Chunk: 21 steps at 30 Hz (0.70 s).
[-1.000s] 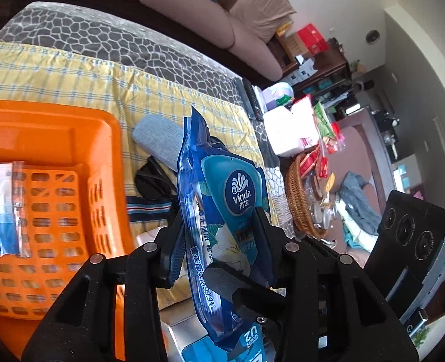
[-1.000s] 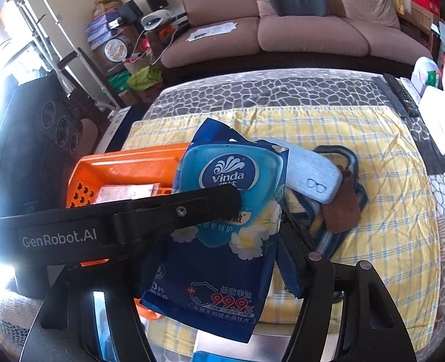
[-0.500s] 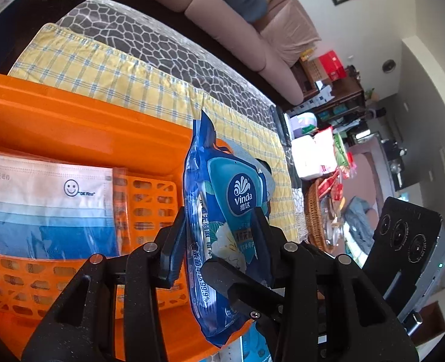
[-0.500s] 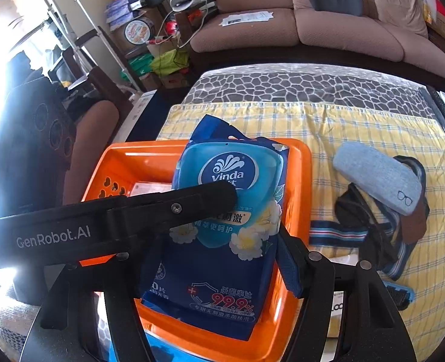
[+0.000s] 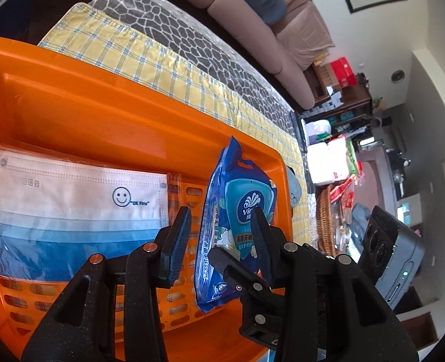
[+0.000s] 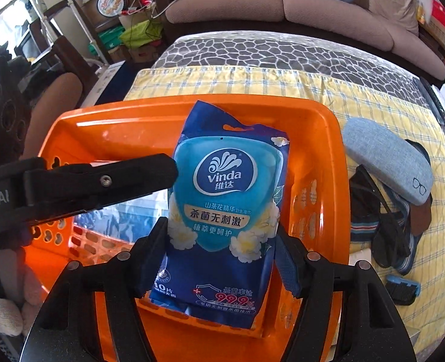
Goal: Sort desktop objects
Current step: 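Carry the wipes pack to the orange basket beside the mask bag, then open the right tool to drop the wipes pack into the basket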
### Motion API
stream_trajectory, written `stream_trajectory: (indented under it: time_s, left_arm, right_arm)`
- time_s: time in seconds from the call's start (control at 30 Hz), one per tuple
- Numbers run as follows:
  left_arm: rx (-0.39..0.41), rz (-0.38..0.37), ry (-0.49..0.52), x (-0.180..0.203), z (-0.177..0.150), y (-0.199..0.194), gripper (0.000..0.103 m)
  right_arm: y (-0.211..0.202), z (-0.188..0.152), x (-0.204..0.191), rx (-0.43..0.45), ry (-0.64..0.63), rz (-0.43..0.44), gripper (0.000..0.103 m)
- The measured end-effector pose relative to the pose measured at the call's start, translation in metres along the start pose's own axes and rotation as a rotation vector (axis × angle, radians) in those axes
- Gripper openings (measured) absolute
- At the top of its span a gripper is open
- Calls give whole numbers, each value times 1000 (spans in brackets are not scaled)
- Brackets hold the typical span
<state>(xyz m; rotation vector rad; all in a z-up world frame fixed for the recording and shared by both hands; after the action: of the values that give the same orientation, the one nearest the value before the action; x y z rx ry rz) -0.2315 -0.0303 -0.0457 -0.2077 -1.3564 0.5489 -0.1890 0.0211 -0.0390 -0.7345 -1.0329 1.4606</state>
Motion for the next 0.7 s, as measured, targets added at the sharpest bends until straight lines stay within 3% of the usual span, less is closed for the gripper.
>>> stream_trajectory:
  time_s: [0.17, 0.7]
  left_arm:
    - [7, 14, 3, -5, -1, -8, 37]
    - [-6, 25, 3, -3, -14, -8, 37]
  right_arm:
    - [12, -3, -3, -21, -40, -75, 66]
    - [13, -16, -4, -64, -91, -184, 66]
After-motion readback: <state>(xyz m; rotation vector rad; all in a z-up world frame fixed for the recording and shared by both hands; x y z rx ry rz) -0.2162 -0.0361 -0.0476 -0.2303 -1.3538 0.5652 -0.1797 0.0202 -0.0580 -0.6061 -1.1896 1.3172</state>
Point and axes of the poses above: each gripper's, at about its wrist camera, not at the fingertips, and y roughly the way its jaws point, x to its right, z to its top, the point moved 9 cm from there along y, roughly the way its jaws point, and after that the axes turned 14 degrees about -z, right-handed, at the moved point
